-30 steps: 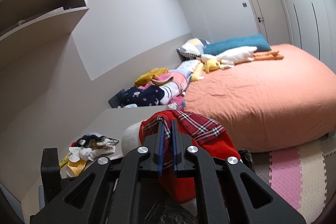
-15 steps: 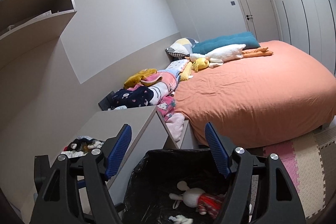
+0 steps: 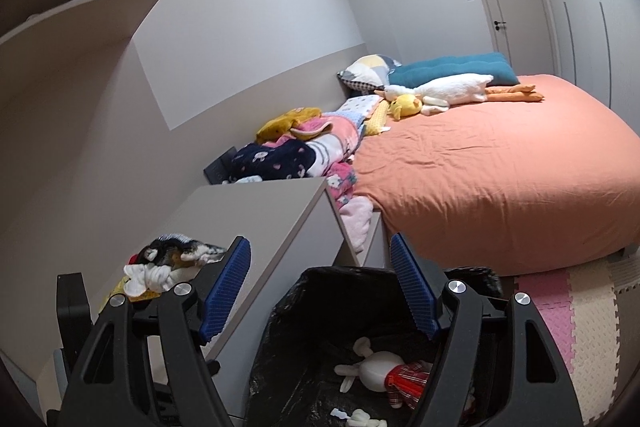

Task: Collect trash
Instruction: 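Carry the rabbit and white toy over the black bin and open both tools, then move both open tools back toward the yellow paper cup and white cloth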

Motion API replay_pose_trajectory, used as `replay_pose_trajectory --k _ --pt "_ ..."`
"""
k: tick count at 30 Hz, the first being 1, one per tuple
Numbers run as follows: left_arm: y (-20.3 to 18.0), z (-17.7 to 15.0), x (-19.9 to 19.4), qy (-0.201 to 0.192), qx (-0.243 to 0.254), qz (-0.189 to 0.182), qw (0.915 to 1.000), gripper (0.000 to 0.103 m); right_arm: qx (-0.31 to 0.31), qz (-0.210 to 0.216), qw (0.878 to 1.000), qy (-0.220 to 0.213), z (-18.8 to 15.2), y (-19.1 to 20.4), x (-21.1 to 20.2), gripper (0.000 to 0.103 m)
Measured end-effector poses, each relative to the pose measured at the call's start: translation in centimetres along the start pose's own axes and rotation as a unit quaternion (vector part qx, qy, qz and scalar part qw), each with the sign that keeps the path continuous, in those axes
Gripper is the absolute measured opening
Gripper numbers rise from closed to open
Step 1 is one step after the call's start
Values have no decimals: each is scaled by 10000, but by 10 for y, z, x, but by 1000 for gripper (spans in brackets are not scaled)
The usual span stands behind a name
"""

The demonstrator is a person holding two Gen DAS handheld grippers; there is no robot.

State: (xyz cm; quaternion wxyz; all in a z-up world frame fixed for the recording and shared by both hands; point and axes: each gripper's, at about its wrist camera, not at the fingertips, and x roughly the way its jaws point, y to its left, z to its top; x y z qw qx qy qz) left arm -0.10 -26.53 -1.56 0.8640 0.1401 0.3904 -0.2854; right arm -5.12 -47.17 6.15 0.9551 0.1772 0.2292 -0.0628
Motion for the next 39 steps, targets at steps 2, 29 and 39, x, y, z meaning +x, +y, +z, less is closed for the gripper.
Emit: replay_pose_trajectory --k 2,29,39 --pt "11 -2 0 14 -135 201 9997 97 -43 72 10000 48 -1 8 6 73" --pt "144 -42 -30 74 -1384 1429 9800 97 -205 793 9948 597 -25 90 72 100" --pt "176 -46 -10 308 -1610 1549 9742 97 -404 896 9919 804 -32 111 94 100"
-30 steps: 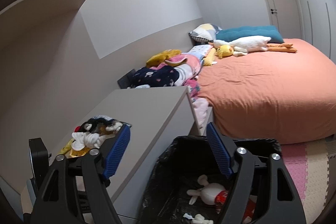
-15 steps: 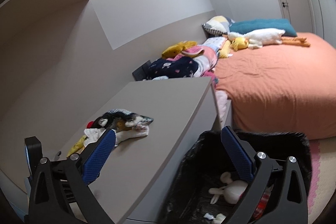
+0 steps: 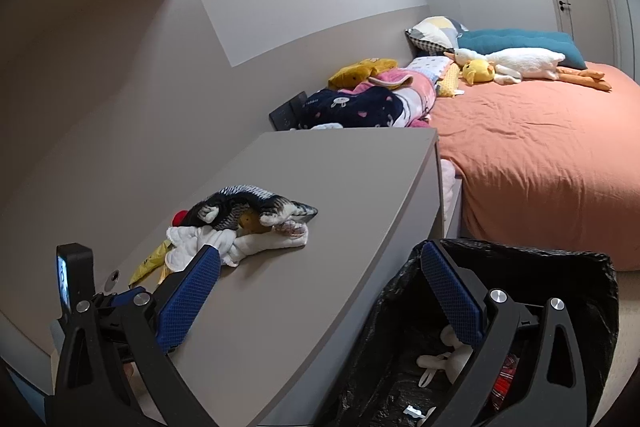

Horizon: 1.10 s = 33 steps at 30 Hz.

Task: Collect trash
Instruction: 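Move both open tools back toward the yellow paper cup and white cloth, then grasp the yellow paper cup with the left tool while the right tool grasps the white cloth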

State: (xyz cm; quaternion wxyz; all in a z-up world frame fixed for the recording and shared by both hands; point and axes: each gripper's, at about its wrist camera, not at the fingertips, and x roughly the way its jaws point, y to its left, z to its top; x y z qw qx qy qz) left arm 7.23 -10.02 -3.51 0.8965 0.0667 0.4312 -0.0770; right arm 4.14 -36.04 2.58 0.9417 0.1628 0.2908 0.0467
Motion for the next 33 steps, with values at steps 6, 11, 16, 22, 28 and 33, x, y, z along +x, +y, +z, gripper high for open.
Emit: replay_pose_trajectory --k 6,11,16,22,28,33 --pt "6 7 19 154 -15 -3 9999 97 -90 50 9999 96 1 10 15 100" --pt "11 11 33 268 -59 -68 9996 97 -278 135 9993 196 1 25 29 100" --pt "13 12 44 406 -67 -156 9990 97 -409 185 9985 299 -2 38 43 100" --pt "23 12 45 391 -176 -143 9990 79 -441 238 9980 380 -3 48 56 100" --pt "44 8 36 322 -472 -480 9972 49 -797 423 9938 655 -9 70 74 100" --pt "54 0 32 278 -473 -391 9977 49 -1047 489 9903 777 -15 89 88 100"
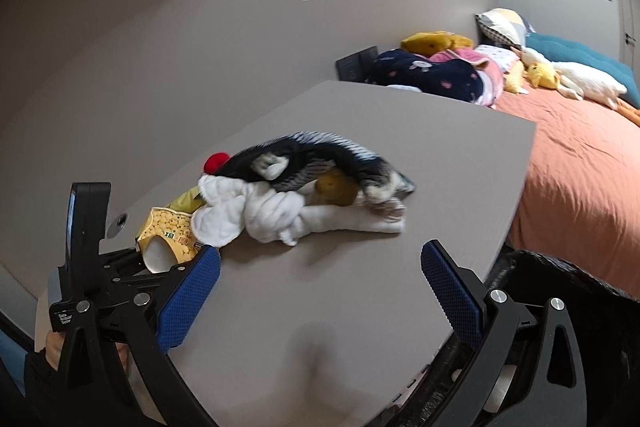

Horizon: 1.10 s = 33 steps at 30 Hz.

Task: Collect trash
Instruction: 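Grasp the yellow paper cup with the left tool while the right tool grasps the white cloth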

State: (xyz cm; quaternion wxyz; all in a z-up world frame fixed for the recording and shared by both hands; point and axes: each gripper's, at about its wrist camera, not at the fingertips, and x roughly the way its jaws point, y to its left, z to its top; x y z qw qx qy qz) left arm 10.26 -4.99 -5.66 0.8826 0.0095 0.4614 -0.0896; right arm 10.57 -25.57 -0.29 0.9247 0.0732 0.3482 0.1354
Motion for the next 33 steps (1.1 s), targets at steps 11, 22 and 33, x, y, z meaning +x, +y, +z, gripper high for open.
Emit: replay_pose_trajectory --k 11,22,33 --pt "20 7 -35 -544 99 391 9977 48 -618 58 9975 350 11 33 44 100" --pt "44 11 -50 -681 -168 506 9963 48 -1139 -94 9907 744 18 52 91 72" --pt "45 8 -64 -800 -190 484 9954 48 -899 312 9923 792 12 52 76 36"
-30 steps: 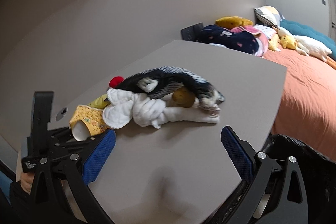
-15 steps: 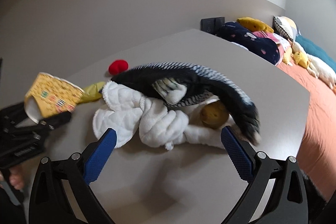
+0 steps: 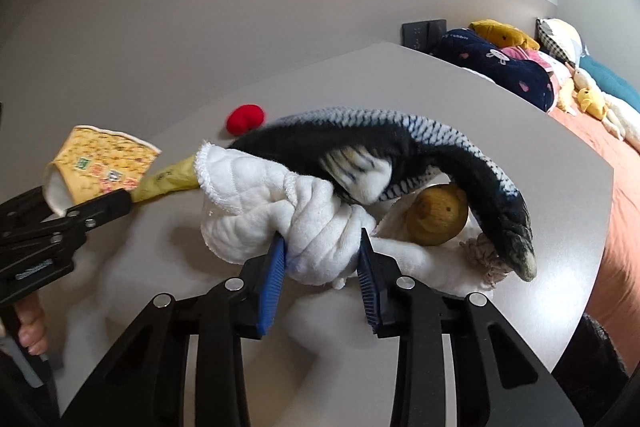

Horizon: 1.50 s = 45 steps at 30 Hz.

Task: Collect trash
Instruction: 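Grasp the yellow paper cup with the left tool while the right tool grasps the white cloth, then carry the paper cup and white cloth over the black bin and open both tools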

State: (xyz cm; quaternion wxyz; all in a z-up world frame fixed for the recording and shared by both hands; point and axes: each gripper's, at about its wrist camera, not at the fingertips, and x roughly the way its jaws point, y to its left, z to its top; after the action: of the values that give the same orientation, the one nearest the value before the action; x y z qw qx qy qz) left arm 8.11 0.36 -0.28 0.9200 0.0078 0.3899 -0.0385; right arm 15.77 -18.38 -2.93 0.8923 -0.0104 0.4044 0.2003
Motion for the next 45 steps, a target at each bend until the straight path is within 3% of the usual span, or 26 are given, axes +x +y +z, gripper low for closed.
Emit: replay_pose_trajectory --k 7,14,30,45 --pt "-10 -3 -23 -173 64 -100 9998 48 187 514 9983 -194 0 10 -40 36" --pt "-19 -7 -52 -317 137 -89 9994 48 106 517 9967 -609 2 22 -88 37" --pt "-66 -15 -83 -499 430 -381 9971 49 269 223 9925 -1174 -25 4 -168 38" --pt "-147 -16 -89 -498 927 -870 9906 49 743 -199 9864 -1455 -56 -56 -218 38"
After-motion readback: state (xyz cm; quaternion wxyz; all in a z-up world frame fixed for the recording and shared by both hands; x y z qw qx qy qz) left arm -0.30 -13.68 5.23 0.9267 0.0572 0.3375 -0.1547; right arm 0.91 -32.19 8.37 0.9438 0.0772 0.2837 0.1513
